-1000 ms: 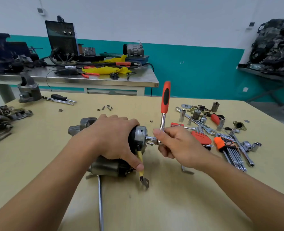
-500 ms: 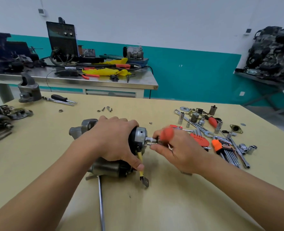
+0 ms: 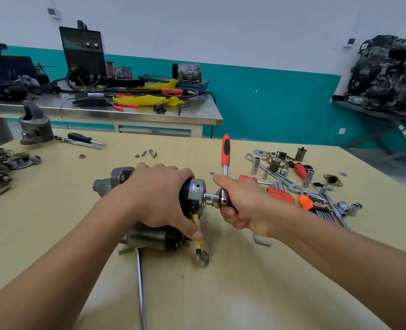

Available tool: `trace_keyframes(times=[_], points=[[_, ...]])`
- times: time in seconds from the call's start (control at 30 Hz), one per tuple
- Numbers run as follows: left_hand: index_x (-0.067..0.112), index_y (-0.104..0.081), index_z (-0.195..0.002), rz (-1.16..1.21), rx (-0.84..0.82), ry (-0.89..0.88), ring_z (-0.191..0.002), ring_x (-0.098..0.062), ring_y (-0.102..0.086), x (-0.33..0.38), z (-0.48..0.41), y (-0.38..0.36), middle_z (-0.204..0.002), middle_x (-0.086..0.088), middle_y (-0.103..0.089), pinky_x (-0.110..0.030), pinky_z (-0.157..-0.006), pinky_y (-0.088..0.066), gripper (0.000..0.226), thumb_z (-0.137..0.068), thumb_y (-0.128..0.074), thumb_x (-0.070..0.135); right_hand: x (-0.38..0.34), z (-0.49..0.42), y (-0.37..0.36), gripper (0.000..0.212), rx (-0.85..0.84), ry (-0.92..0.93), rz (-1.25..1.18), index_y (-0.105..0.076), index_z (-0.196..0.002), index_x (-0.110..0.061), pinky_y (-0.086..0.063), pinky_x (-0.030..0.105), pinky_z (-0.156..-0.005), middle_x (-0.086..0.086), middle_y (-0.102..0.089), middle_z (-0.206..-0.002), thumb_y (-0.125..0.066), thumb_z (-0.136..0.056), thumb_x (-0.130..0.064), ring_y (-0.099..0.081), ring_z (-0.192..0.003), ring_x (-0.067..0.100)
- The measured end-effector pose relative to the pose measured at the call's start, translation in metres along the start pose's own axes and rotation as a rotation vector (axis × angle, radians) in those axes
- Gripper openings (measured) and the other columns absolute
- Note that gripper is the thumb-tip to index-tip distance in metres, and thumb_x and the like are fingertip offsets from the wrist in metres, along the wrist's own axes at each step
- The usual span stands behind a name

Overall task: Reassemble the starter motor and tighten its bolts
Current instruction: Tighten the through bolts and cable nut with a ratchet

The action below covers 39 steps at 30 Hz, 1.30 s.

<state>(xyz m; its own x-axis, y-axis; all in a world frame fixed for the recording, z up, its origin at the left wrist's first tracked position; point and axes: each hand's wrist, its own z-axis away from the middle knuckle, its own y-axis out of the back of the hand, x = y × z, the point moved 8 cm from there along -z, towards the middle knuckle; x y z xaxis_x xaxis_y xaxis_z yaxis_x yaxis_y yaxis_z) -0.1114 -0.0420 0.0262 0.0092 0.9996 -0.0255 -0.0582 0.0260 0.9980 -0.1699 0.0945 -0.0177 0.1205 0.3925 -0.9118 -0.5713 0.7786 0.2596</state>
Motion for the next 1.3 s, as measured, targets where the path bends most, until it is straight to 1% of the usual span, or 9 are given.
trace_keyframes(times=[0.2,0.27,0.33,0.43,0.57,0.77,0.9,1.1,1.3], points=[[0.039,-0.038,-0.133,-0.010,-0.008,0.005,-0.106,-0.019,-0.049,0.000,0.001,0.001,-0.115,0.012,-0.056,-0.047,-0.097,-0.035,0.111,-0.041,-0.060,0.098,0.007,0.003,-0.010,0.049,-0.103,-0.193,-0.125,-0.052,-0.062,-0.013,-0.016,0.015,-0.035,-0.004,-0.036,-0.041,-0.041,-0.100,-0.042,-0.025,-0.032,0.009],[0.040,-0.038,-0.133,-0.008,-0.005,0.003,-0.106,-0.018,-0.049,0.000,0.001,0.001,-0.114,0.012,-0.056,-0.046,-0.097,-0.035,0.110,-0.042,-0.059,0.098,-0.001,-0.001,-0.005,0.044,0.045,0.045,-0.061,-0.051,-0.065,-0.010,-0.020,0.020,-0.037,-0.002,-0.038,-0.042,-0.043,-0.099,-0.036,-0.029,-0.034,0.012],[0.040,-0.038,-0.133,-0.004,0.000,-0.002,-0.105,-0.018,-0.049,0.001,0.002,0.001,-0.114,0.013,-0.056,-0.046,-0.097,-0.034,0.110,-0.042,-0.060,0.098,-0.020,0.007,-0.002,0.046,0.205,0.492,0.069,-0.045,-0.062,-0.005,-0.024,0.032,-0.042,-0.001,-0.035,-0.044,-0.045,-0.099,-0.032,-0.032,-0.039,0.015],[0.040,-0.038,-0.133,-0.008,0.011,-0.004,-0.105,-0.017,-0.048,0.001,0.002,0.001,-0.113,0.013,-0.056,-0.046,-0.097,-0.034,0.109,-0.043,-0.060,0.098,-0.036,0.026,-0.004,0.049,0.222,0.969,0.256,-0.043,-0.058,-0.002,-0.031,0.038,-0.045,0.000,-0.038,-0.047,-0.046,-0.098,-0.028,-0.038,-0.043,0.020],[0.041,-0.038,-0.132,-0.008,0.016,-0.005,-0.103,-0.017,-0.047,0.000,0.001,0.001,-0.113,0.014,-0.056,-0.045,-0.095,-0.035,0.111,-0.040,-0.058,0.099,-0.048,0.037,-0.006,0.038,0.195,1.196,0.489,-0.051,-0.061,-0.006,-0.029,0.019,-0.051,-0.017,-0.036,-0.056,-0.052,-0.098,-0.017,-0.036,-0.048,0.010],[0.039,-0.039,-0.134,-0.009,0.021,-0.006,-0.106,-0.018,-0.049,0.001,0.002,0.002,-0.116,0.012,-0.057,-0.045,-0.094,-0.034,0.111,-0.042,-0.059,0.098,-0.056,0.047,-0.009,0.039,0.393,1.424,0.661,-0.063,-0.059,-0.001,-0.033,0.021,-0.049,0.005,-0.057,-0.052,-0.058,-0.094,-0.020,-0.048,-0.044,0.020],[0.038,-0.039,-0.134,-0.014,0.027,0.002,-0.107,-0.019,-0.050,0.002,0.004,0.003,-0.118,0.011,-0.057,-0.045,-0.095,-0.035,0.110,-0.043,-0.061,0.097,-0.053,0.043,-0.004,0.046,0.477,1.392,0.569,-0.049,-0.051,-0.008,-0.025,0.018,-0.051,-0.003,-0.040,-0.046,-0.054,-0.095,-0.020,-0.036,-0.041,0.014],[0.039,-0.039,-0.135,-0.009,0.036,-0.005,-0.108,-0.019,-0.051,0.002,0.007,0.004,-0.116,0.013,-0.057,-0.046,-0.098,-0.035,0.109,-0.045,-0.061,0.096,-0.036,0.030,-0.002,0.051,0.474,1.092,0.205,-0.031,-0.052,-0.032,-0.024,0.028,-0.041,-0.015,-0.030,-0.042,-0.047,-0.100,-0.028,-0.031,-0.037,0.007],[0.040,-0.038,-0.137,-0.020,0.038,-0.002,-0.108,-0.017,-0.050,0.003,0.006,0.004,-0.116,0.014,-0.056,-0.044,-0.097,-0.036,0.109,-0.046,-0.060,0.097,-0.024,0.017,-0.002,0.061,0.429,0.695,0.263,-0.031,-0.046,-0.022,-0.029,0.034,-0.045,-0.009,-0.032,-0.037,-0.048,-0.103,-0.035,-0.033,-0.038,0.010]])
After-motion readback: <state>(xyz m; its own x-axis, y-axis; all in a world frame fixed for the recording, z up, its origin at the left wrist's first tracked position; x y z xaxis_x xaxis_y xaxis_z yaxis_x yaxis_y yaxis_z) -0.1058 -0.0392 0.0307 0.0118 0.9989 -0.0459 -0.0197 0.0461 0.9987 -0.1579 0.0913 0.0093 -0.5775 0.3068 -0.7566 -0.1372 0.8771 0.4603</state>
